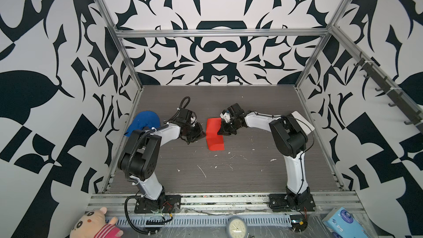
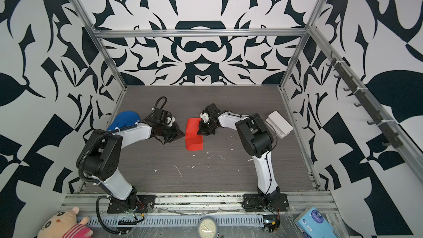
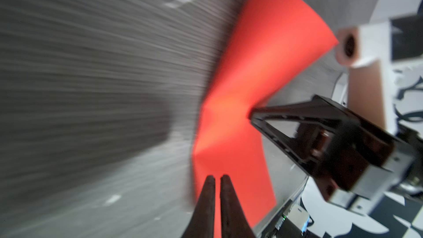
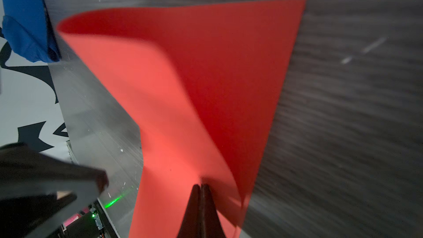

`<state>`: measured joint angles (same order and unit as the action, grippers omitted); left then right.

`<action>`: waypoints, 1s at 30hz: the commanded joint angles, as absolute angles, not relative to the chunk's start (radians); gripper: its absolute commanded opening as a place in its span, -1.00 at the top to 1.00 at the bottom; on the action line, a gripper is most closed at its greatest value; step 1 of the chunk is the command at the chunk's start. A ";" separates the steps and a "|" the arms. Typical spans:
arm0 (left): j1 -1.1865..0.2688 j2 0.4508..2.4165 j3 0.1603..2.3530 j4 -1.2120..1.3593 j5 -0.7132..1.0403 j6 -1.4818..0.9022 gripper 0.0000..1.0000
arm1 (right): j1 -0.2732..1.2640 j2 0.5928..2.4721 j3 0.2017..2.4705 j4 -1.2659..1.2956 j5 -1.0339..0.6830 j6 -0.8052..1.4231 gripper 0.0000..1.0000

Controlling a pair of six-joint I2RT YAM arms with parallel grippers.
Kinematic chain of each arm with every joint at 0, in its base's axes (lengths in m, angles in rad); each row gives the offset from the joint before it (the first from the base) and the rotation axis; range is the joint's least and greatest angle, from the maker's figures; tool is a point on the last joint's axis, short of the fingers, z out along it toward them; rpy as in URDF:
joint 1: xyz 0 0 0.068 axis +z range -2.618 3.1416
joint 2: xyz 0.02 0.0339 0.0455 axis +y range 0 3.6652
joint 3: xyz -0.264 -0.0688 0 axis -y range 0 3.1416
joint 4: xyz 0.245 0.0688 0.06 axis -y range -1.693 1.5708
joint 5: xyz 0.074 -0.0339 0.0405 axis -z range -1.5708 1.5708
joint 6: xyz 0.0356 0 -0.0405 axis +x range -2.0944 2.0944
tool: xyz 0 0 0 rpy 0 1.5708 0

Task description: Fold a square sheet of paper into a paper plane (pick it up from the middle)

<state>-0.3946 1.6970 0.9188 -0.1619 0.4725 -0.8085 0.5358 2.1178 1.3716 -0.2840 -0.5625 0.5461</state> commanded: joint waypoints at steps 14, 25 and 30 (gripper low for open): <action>-0.434 1.816 0.897 -0.231 0.459 -0.836 0.80 | 0.530 2.204 1.344 -0.429 -0.385 0.526 1.00; -0.371 1.685 0.746 -0.227 0.484 -0.824 0.79 | 0.529 2.210 1.342 -0.436 -0.372 0.521 1.00; -0.386 1.627 0.774 -0.170 0.518 -0.854 0.77 | 0.530 2.207 1.342 -0.434 -0.373 0.520 1.00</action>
<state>-0.3744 1.6615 0.7677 -0.1787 0.5098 -0.8322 0.5365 2.1223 1.3811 -0.2981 -0.5594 0.5415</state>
